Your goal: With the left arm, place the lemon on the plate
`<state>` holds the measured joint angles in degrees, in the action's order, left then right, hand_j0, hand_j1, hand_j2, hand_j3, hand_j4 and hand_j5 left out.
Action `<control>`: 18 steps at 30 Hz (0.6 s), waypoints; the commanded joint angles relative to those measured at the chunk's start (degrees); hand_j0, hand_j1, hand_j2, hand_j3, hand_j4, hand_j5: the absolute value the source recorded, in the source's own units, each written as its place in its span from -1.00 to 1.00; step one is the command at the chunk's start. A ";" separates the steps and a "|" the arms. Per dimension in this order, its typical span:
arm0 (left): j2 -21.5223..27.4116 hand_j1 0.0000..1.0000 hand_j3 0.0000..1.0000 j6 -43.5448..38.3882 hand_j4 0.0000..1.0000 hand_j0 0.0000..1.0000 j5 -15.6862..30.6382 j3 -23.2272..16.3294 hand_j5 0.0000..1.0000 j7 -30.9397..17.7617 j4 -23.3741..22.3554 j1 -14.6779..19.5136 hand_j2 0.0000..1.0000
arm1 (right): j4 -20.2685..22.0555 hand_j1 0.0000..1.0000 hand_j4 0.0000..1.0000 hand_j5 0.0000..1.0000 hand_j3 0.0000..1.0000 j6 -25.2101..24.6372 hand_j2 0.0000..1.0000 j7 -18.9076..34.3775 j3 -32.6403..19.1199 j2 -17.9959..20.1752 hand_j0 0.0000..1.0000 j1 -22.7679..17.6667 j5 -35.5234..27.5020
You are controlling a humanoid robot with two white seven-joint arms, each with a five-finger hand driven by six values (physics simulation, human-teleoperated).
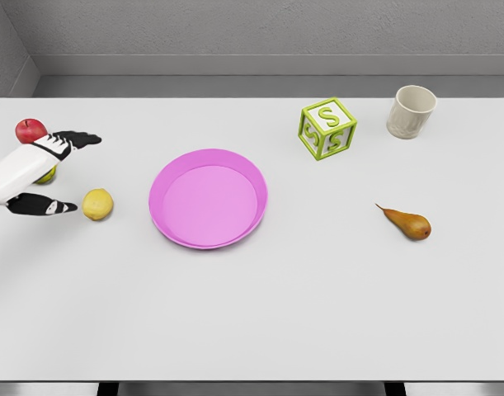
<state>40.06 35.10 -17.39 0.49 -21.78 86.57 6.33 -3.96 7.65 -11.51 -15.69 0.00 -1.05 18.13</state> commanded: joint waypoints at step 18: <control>-3.50 1.00 1.00 -0.10 1.00 1.00 -15.04 0.57 1.00 -13.22 -0.53 3.25 1.00 | 0.00 1.00 1.00 1.00 1.00 -0.01 1.00 0.00 0.13 0.00 1.00 0.00 -0.03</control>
<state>36.80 35.12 -29.64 2.10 -34.74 86.13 10.46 -3.96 7.65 -11.51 -15.56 0.00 -1.05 18.13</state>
